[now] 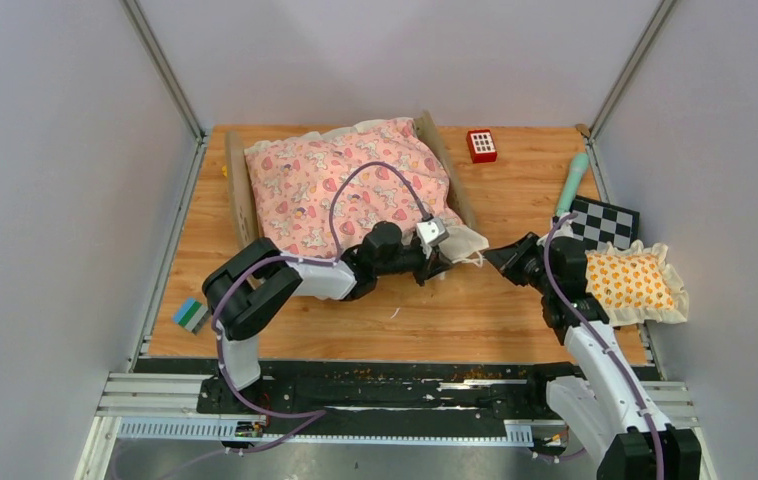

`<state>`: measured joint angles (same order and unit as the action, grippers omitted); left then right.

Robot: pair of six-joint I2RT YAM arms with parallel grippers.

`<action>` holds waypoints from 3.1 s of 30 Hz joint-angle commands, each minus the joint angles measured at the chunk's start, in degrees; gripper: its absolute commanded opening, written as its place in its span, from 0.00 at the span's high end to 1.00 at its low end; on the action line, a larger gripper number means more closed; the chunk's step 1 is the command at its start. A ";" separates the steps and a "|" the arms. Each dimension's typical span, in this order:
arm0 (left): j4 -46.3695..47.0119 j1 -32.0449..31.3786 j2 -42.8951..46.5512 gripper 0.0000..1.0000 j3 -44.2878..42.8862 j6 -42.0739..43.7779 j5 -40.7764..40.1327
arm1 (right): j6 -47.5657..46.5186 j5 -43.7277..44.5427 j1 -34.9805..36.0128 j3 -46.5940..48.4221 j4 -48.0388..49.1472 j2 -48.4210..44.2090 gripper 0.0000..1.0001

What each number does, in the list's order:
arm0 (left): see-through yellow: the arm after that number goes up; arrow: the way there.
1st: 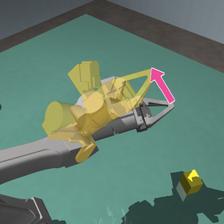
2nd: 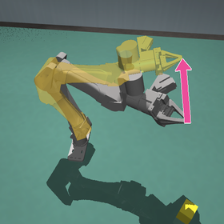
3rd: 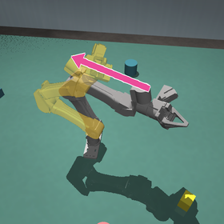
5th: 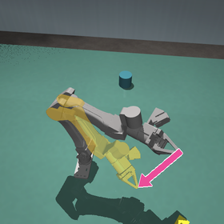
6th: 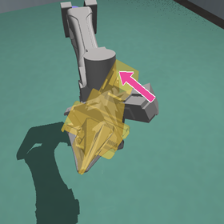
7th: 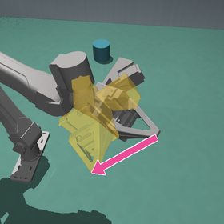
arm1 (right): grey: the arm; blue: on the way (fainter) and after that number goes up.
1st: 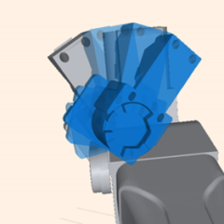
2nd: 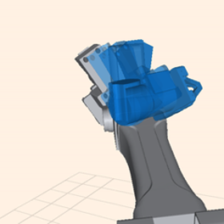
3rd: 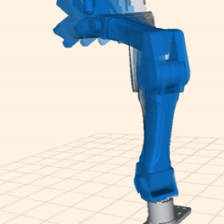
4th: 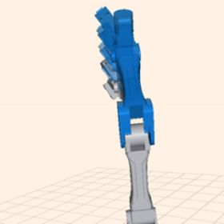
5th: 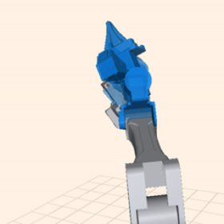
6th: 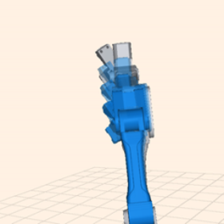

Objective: Set up the pet bed
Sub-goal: Tie the ropes to the bed frame.

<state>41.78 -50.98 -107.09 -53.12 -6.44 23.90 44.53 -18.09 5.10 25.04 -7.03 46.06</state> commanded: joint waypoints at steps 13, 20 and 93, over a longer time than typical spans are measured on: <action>-7.20 0.43 10.16 0.97 8.62 4.29 -6.45 | -5.08 8.41 -0.09 1.09 -0.44 -2.00 1.00; -9.80 2.17 9.16 1.00 8.05 1.15 -9.66 | -7.56 9.99 -0.92 5.61 1.80 2.86 1.00; -92.41 9.01 71.15 0.00 -18.04 -22.84 -59.29 | -78.63 -5.66 53.59 29.06 17.24 28.66 0.45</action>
<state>-39.97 -42.26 -37.17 -69.17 -26.61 -28.36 -10.83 -17.87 51.27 52.42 4.34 67.90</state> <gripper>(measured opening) 0.998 0.522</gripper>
